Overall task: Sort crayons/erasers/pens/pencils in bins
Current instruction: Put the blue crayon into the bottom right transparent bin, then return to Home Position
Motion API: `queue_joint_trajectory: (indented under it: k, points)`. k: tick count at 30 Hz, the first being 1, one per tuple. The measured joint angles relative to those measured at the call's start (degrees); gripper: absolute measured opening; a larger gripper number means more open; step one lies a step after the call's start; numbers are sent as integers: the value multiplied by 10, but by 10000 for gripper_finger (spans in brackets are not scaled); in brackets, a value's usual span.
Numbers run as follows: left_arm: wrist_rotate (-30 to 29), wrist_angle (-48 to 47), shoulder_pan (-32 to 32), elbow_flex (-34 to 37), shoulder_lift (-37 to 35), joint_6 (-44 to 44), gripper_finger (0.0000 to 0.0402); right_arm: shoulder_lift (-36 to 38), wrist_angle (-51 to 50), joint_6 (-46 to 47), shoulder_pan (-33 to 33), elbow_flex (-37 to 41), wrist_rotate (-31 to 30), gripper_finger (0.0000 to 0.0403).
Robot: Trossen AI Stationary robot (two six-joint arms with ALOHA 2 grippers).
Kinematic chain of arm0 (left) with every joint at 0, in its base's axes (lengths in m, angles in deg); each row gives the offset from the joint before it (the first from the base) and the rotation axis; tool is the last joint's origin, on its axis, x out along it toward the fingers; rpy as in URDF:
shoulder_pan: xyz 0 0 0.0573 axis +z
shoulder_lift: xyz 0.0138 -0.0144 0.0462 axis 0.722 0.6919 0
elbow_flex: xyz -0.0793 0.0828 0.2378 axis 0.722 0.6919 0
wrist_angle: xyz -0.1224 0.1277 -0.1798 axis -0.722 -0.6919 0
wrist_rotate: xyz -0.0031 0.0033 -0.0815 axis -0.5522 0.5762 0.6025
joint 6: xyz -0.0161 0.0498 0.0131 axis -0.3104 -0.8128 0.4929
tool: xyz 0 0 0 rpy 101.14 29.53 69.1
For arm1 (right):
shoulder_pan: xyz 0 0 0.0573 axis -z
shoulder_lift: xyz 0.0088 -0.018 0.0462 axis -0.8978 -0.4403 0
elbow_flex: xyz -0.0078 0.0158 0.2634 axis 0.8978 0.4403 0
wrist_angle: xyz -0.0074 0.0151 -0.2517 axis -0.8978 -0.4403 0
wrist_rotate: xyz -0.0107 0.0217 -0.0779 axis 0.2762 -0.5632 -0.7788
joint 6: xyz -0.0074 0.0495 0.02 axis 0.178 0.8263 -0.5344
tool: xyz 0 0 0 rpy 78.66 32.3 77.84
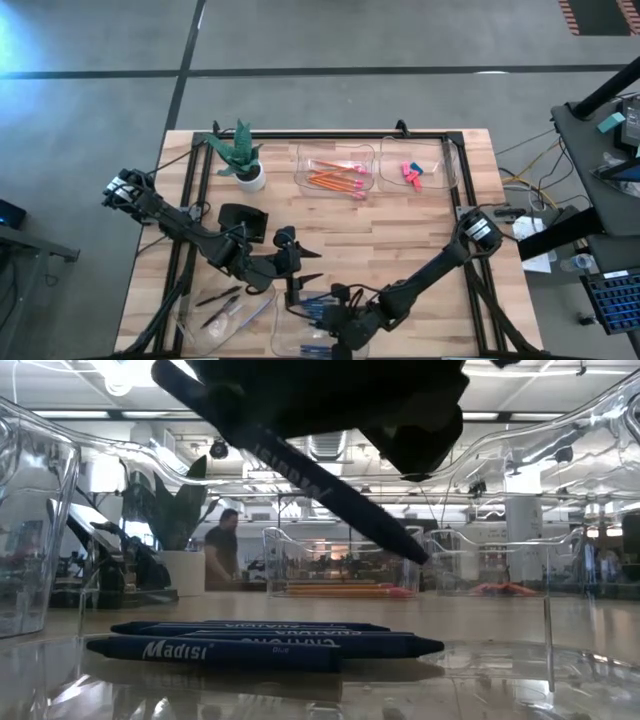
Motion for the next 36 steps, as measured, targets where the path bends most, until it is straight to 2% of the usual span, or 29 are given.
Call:
queue_joint_trajectory:
  k: [9, 23, 30, 36]
  points:
    - [0, 0, 0, 0, 0, 0, 198, 1, -3, 9, 1, 0, 3, 15]
    - [0, 0, 0, 1, 0, -1, 198, 15, -18, 14, 1, 1, 11, 99]
    - [0, -18, -4, 1, -12, -39, 198, 100, -120, -114, 1, 0, 67, 108]
    - [-14, -100, -4, 0, -83, -41, 198, 154, -229, -172, 5, 1, 68, 100]
